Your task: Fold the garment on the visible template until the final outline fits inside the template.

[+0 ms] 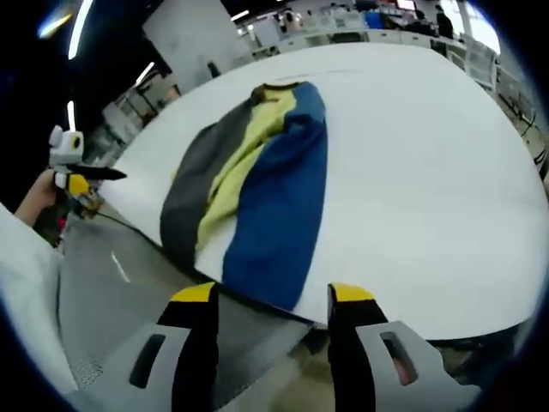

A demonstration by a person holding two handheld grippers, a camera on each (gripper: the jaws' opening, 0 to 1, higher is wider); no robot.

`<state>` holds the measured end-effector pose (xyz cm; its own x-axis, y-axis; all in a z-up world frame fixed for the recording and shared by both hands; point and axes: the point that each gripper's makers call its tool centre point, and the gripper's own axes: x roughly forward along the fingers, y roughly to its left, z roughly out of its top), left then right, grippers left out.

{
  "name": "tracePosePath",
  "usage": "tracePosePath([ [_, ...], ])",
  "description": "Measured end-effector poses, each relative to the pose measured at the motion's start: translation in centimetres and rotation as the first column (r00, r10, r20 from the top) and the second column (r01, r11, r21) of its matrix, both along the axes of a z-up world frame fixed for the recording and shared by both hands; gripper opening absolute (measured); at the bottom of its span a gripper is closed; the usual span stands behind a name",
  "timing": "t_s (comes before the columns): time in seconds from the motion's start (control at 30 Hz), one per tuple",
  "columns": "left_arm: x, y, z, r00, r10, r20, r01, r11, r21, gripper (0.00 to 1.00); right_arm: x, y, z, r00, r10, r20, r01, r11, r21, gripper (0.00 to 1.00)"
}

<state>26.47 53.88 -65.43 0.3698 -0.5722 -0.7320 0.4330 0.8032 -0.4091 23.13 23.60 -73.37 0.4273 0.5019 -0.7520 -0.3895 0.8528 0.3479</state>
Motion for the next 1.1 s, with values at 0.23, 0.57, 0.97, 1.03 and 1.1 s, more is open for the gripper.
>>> tracePosePath([
  [0.23, 0.3, 0.1, 0.0, 1.0, 0.005, -0.001, -0.005, 1.0, 0.004, 0.99, 0.1, 0.1, -0.7, 1.0, 0.007, -0.016, -0.007, 1.0, -0.015, 0.45],
  [0.57, 0.2, -0.3, -0.2, 1.0, -0.003, -0.01, 0.003, 1.0, 0.003, 0.99, 0.1, -0.1, -1.5, 0.999, -0.005, -0.039, 0.004, 0.999, -0.042, 0.36],
  [0.97, 0.1, 0.1, -0.2, 1.0, 0.008, -0.012, -0.008, 1.0, 0.004, 0.99, -0.1, 0.0, -2.3, 0.996, -0.001, -0.085, -0.005, 0.997, -0.071, 0.28],
  [1.03, 0.0, 0.1, -0.2, 1.0, 0.008, -0.013, -0.008, 1.0, 0.003, 0.99, -0.1, 0.0, -2.5, 0.996, 0.0, -0.09, -0.007, 0.997, -0.076, 0.28],
  [1.1, 0.0, 0.1, -0.2, 1.0, 0.01, -0.013, -0.01, 1.0, 0.002, 0.99, -0.1, 0.0, -2.6, 0.996, 0.004, -0.094, -0.012, 0.997, -0.078, 0.28],
])
